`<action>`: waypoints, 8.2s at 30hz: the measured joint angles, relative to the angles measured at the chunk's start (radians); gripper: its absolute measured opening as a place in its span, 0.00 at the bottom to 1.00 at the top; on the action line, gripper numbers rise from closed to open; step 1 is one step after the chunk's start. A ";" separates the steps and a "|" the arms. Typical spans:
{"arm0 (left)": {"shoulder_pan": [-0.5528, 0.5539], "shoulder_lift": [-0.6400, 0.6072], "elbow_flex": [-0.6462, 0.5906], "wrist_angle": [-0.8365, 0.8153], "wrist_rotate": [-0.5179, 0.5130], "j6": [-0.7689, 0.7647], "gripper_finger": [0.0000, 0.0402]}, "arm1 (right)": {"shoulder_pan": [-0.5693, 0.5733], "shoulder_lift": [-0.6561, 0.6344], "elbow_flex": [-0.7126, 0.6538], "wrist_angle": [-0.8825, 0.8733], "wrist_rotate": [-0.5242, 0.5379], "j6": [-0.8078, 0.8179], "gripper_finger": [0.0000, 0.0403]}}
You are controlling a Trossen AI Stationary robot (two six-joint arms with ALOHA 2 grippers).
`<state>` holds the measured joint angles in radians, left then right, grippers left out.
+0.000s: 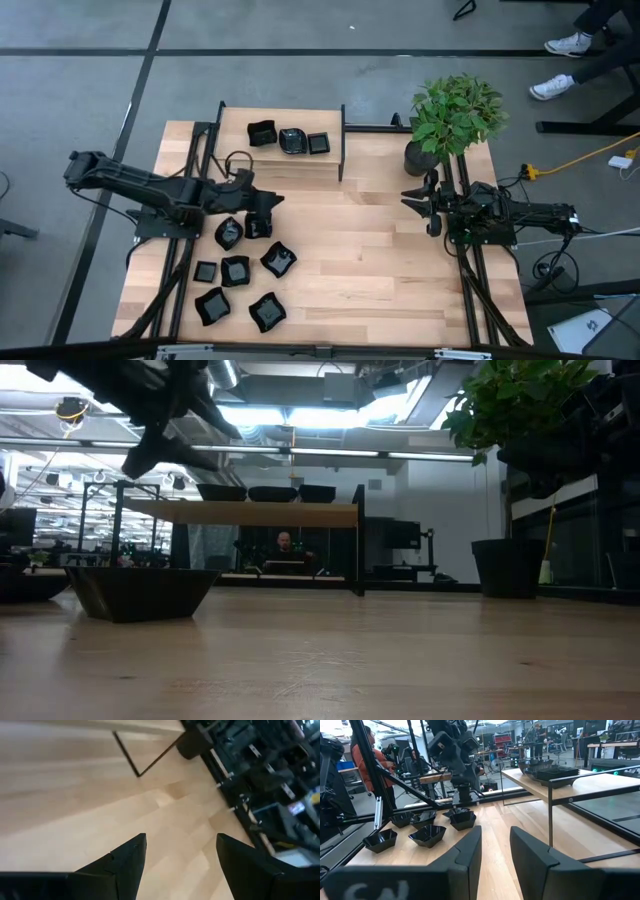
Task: Pick & Place Mini shaped plates
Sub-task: Stack the distorted square plate on top of the distorted square plates on the shelf
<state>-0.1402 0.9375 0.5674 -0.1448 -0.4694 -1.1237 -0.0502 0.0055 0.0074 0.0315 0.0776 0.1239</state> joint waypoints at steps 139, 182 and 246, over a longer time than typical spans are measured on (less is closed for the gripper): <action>0.044 0.647 0.546 -0.830 0.219 -0.617 0.01 | 0.000 0.000 0.000 0.000 0.000 0.003 0.26; 0.044 0.037 0.546 -0.744 -0.354 -0.616 0.01 | 0.000 0.000 0.000 0.000 0.000 0.002 0.26; 0.527 0.625 1.149 -1.159 -0.088 -0.167 0.01 | 0.000 0.000 0.000 0.000 0.000 0.002 0.26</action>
<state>0.3872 1.5620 1.7161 -1.3037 -0.5574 -1.2907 -0.0503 0.0053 0.0074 0.0315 0.0774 0.1262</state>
